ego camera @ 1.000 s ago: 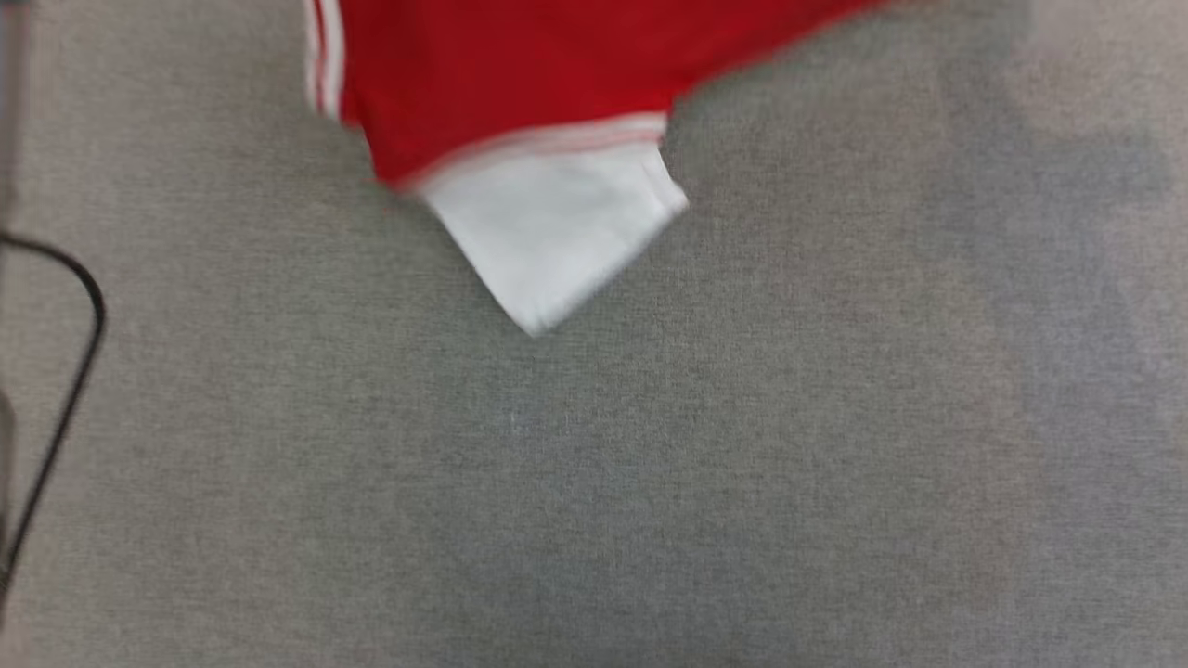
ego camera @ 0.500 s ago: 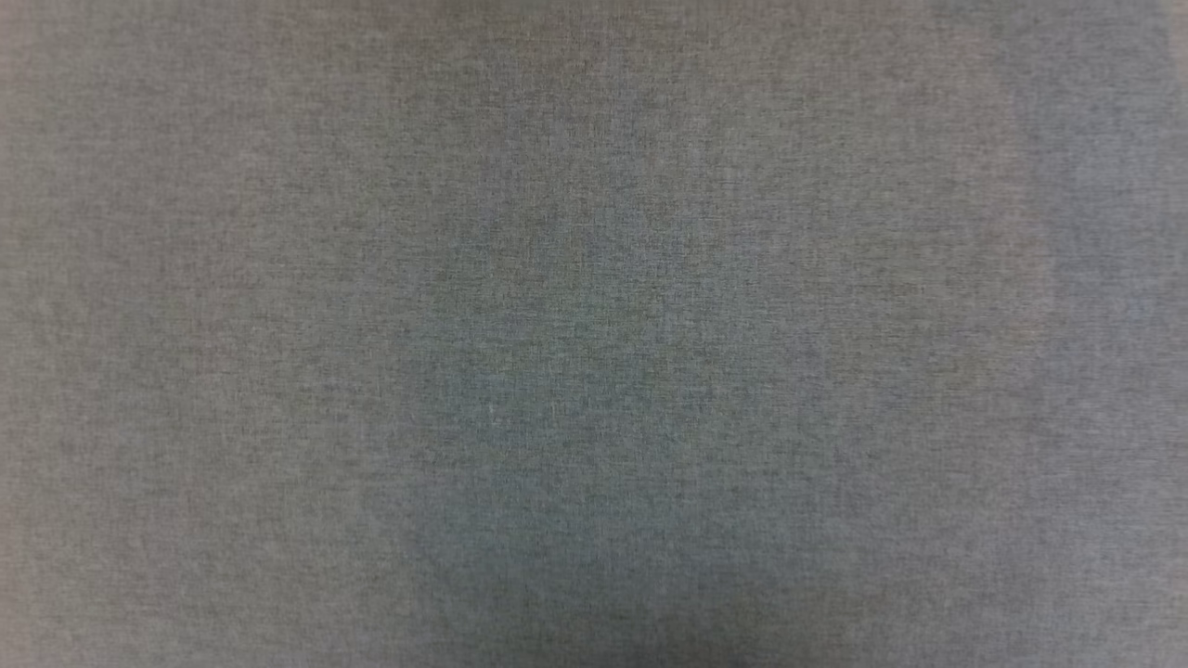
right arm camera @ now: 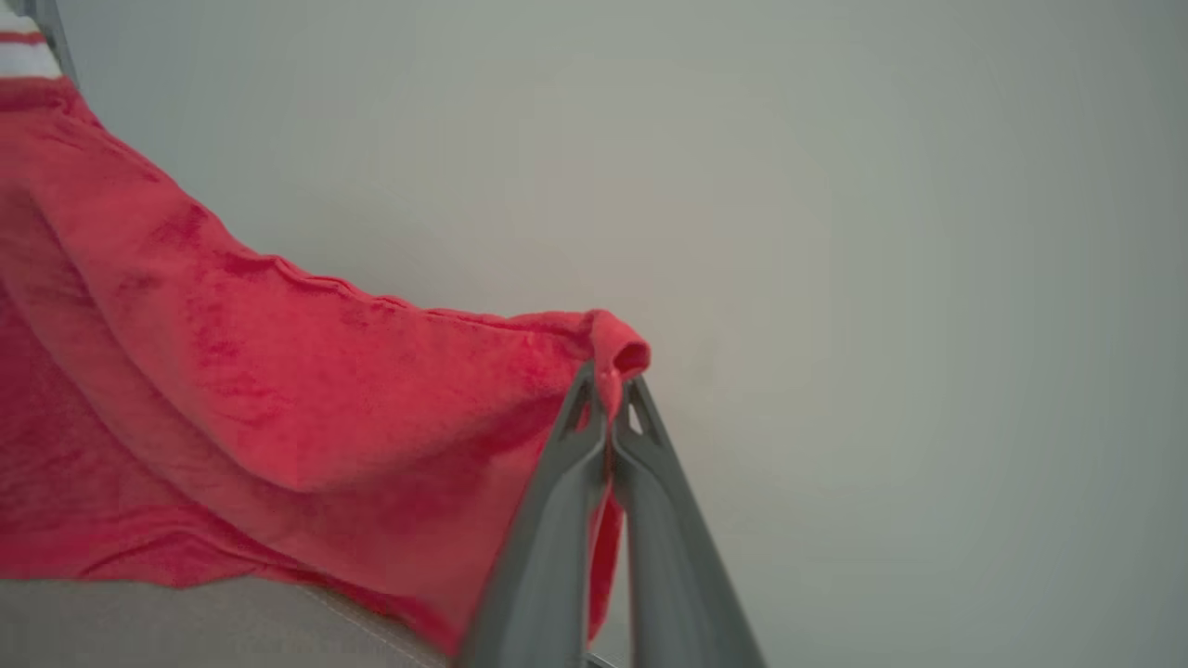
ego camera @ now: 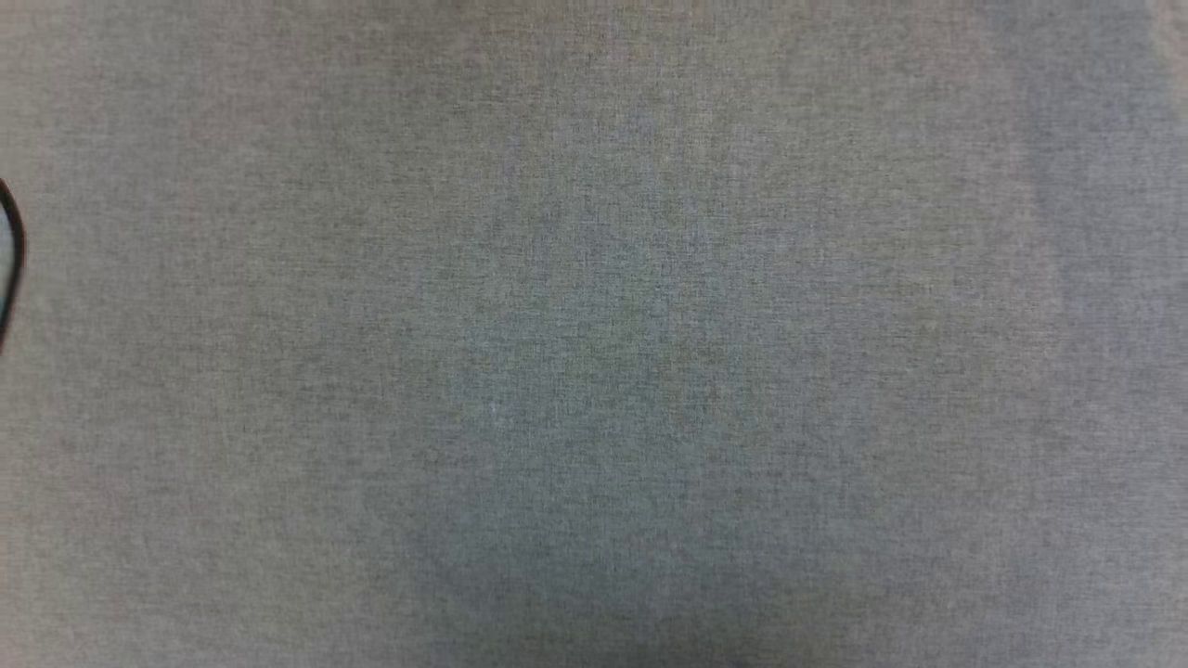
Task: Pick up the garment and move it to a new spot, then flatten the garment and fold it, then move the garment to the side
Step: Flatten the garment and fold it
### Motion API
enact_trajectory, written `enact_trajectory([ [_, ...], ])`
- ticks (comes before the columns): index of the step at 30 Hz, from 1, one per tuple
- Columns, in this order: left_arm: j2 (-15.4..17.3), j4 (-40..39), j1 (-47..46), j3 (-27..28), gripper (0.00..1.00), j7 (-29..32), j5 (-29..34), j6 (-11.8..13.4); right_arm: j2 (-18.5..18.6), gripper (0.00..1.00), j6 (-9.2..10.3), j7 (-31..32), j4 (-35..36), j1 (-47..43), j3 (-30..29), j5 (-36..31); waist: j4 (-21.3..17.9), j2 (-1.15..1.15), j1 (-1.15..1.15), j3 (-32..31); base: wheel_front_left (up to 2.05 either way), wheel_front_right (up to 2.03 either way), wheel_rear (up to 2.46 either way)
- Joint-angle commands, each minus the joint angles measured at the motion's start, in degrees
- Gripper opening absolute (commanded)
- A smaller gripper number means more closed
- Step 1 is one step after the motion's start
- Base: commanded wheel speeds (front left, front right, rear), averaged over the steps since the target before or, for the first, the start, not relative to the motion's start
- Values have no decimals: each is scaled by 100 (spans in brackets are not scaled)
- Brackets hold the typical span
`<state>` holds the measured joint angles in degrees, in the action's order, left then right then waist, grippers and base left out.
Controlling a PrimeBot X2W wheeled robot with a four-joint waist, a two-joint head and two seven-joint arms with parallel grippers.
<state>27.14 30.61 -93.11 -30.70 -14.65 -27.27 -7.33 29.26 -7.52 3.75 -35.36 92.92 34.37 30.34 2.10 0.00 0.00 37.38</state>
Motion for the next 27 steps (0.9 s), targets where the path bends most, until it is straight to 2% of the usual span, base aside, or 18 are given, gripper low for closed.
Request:
enact_trajectory([
  [1, 53, -155, 359, 94, 0, -33, -64, -15, 61, 0, 3, -61, 83, -265, 157, 124, -1, 0, 0, -152, 0, 0, 0],
  [10, 113, -1253, 3167, 364, 0, -34, 22, 119, 581, 0, 3, -399, 739, -2105, 1012, 901, 76, 0, 0, -936, 0, 0, 0],
  [20, 143, -2024, 6206, 379, 0, -34, -97, 376, 1133, 0, 3, -481, 1335, -4421, 1244, 1434, 101, 0, 0, -2027, 0, 0, 0],
  [27, 197, -2325, 7849, 215, 0, -19, -373, 570, 1418, 0, 3, -422, 1665, -5887, 1078, 1575, 90, 0, 0, -2630, 0, 0, 0],
])
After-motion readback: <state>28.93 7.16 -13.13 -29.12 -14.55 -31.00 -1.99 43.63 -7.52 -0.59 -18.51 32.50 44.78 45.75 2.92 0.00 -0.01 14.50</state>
